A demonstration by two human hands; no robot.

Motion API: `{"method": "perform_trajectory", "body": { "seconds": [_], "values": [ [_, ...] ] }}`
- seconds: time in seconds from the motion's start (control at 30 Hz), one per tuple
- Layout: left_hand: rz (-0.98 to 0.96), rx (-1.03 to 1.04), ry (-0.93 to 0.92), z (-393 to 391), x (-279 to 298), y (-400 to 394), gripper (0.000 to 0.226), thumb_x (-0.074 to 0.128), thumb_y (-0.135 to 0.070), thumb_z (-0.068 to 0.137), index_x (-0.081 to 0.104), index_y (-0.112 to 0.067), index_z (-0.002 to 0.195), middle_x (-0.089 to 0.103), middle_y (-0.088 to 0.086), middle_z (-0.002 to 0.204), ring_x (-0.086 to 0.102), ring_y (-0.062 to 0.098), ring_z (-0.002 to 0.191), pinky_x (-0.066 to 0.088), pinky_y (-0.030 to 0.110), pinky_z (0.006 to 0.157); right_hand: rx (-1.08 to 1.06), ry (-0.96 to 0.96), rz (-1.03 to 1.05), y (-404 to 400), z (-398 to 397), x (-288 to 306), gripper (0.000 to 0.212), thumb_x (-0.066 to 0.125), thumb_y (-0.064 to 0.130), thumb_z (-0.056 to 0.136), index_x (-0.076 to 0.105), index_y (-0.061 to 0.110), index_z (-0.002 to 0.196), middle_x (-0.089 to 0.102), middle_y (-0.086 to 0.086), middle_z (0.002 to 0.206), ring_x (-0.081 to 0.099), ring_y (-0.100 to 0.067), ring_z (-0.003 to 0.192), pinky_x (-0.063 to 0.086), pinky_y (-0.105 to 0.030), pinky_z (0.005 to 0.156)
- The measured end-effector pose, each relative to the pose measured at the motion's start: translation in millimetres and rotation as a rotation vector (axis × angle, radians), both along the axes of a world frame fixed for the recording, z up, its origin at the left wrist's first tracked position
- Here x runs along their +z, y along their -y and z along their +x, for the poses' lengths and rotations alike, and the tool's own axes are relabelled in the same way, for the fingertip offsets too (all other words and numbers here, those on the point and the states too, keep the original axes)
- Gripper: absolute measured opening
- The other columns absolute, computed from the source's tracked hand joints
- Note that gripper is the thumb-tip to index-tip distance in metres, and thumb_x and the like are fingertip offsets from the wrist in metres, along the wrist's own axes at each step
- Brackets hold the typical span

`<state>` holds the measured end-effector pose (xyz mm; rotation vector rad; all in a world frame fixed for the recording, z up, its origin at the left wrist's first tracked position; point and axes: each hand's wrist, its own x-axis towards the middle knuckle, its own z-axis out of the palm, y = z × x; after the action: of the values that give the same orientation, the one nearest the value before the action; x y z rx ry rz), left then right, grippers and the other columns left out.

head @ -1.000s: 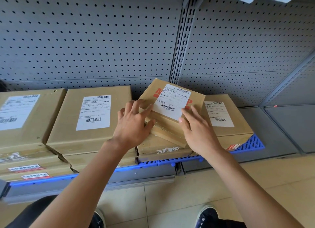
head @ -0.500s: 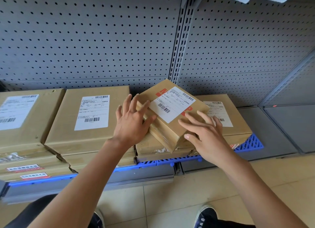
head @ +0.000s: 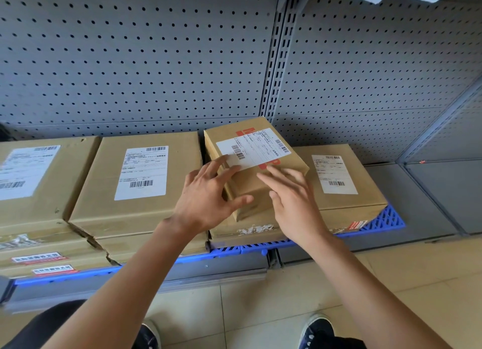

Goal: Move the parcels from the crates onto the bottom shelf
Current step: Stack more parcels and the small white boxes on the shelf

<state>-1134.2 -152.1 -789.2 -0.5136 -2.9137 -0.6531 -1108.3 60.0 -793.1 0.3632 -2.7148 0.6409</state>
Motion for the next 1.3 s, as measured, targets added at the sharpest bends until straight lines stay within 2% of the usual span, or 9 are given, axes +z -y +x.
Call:
{"method": "perform_trajectory", "body": {
  "seconds": [0.13,0.3,0.43,0.5,0.63,0.87,1.03,1.13,1.3],
  "values": [
    [0.033,0.001,0.008,-3,3,9,0.06,0.065,-0.053,0.09,0.049,-0.039,0.146,0.031,-0.01,0.161,0.04,0.021,0.142,0.029,0.049,0.117,-0.098,0.036,0.024,-15,-7,8,0.054,0.072,0.016,0.09,0.057,0.027,0.141,0.047,0.003,0.152,0.033,-0.022,0.139,0.024,-0.038,0.114],
    [0.06,0.002,0.017,-2,7,20,0.052,0.066,-0.036,0.092,0.055,-0.038,0.143,0.038,-0.012,0.159,0.04,0.017,0.142,0.034,0.05,0.114,-0.156,0.24,0.043,-25,-16,7,0.068,0.067,0.041,0.093,0.036,0.04,0.152,0.013,0.002,0.167,0.007,-0.03,0.153,0.016,-0.054,0.121],
    [0.105,0.011,0.049,2,9,27,0.05,0.071,-0.035,0.091,0.059,-0.036,0.14,0.041,-0.015,0.157,0.042,0.017,0.141,0.038,0.05,0.112,-0.082,0.342,-0.158,-22,-17,8,0.071,0.069,0.035,0.093,0.033,0.04,0.153,0.006,0.009,0.167,0.021,-0.017,0.15,0.023,-0.028,0.112],
    [0.15,0.021,0.081,3,10,31,0.051,0.073,-0.036,0.089,0.06,-0.037,0.138,0.041,-0.019,0.156,0.05,0.018,0.136,0.046,0.047,0.106,-0.069,0.334,-0.165,-19,-17,8,0.069,0.069,0.033,0.093,0.035,0.039,0.153,0.009,0.009,0.167,0.023,-0.015,0.15,0.02,-0.023,0.108],
    [0.153,0.015,0.091,3,13,38,0.054,0.076,-0.031,0.087,0.06,-0.036,0.138,0.04,-0.017,0.157,0.057,0.021,0.128,0.05,0.042,0.102,-0.06,0.355,-0.168,-11,-14,8,0.067,0.067,0.032,0.095,0.034,0.041,0.153,0.01,0.013,0.166,0.022,-0.014,0.15,0.024,-0.032,0.115],
    [0.108,0.014,0.084,1,14,45,0.053,0.074,-0.029,0.09,0.058,-0.039,0.139,0.038,-0.017,0.157,0.059,0.023,0.123,0.052,0.044,0.097,-0.064,0.353,-0.18,0,-13,9,0.067,0.066,0.031,0.096,0.032,0.042,0.153,0.011,0.012,0.166,0.018,-0.012,0.151,0.02,-0.031,0.117],
    [0.079,0.02,0.089,-1,11,44,0.053,0.071,-0.028,0.091,0.056,-0.042,0.14,0.034,-0.019,0.159,0.061,0.028,0.119,0.053,0.045,0.094,-0.101,0.282,-0.057,11,-10,5,0.07,0.065,0.036,0.095,0.03,0.036,0.155,-0.003,0.015,0.167,0.02,-0.016,0.151,0.041,-0.035,0.104],
    [0.067,0.028,0.098,-1,11,43,0.052,0.07,-0.03,0.092,0.055,-0.042,0.14,0.033,-0.021,0.159,0.06,0.03,0.119,0.053,0.047,0.095,-0.085,0.224,0.037,17,-11,-4,0.071,0.065,0.034,0.095,0.03,0.028,0.157,-0.002,0.009,0.168,0.02,-0.026,0.151,0.031,-0.039,0.115],
    [0.037,0.035,0.098,1,12,41,0.051,0.067,-0.034,0.094,0.053,-0.041,0.142,0.031,-0.021,0.158,0.058,0.028,0.122,0.053,0.046,0.095,-0.106,0.233,0.077,20,-12,-6,0.073,0.064,0.032,0.096,0.025,0.025,0.158,0.001,0.004,0.168,0.015,-0.033,0.151,0.019,-0.04,0.116]
  ]
}}
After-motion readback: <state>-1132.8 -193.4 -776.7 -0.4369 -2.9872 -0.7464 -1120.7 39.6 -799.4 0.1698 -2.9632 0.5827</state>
